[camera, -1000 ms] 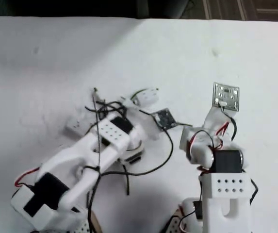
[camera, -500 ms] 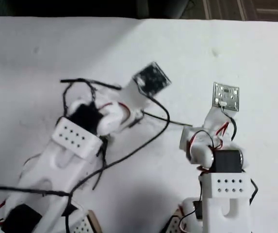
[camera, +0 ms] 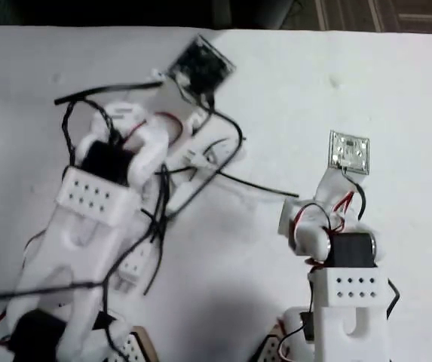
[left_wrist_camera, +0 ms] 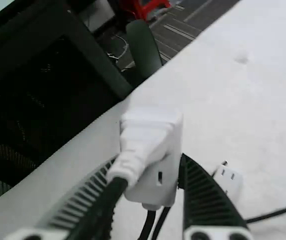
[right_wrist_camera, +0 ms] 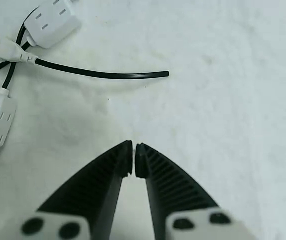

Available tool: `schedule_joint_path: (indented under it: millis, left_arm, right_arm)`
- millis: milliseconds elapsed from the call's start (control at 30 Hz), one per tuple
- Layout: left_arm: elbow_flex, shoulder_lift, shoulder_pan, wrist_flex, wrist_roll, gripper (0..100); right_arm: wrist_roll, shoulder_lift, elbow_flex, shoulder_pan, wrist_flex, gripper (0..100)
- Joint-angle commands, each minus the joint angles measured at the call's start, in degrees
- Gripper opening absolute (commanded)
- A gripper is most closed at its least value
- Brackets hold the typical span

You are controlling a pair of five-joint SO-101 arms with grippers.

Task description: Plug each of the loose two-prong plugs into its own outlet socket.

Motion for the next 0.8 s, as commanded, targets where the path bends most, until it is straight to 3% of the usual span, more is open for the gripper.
schedule_joint_path:
  millis: [0,167,500,767]
  left_arm:
    - [-7.3,8.5,-3.5,-6.4,5.3,2]
    - [-17.5,23.9,-5.1,-10.1,6.9,2]
    - [-36.0,50.2,-6.2,-9.9,6.9,3]
    - [-43.9,54.1,-6.3,2.4,7.1,17]
  right_arm:
    - [0.7,-0.4,-0.4,-1.6,-1.0,1.8]
    - [0.7,-0.4,-0.3,-2.2,-0.9,1.8]
    - [0.7,-0.4,-0.3,-2.2,-0.9,1.8]
    - [0.7,-0.4,-0.3,-2.2,-0.9,1.8]
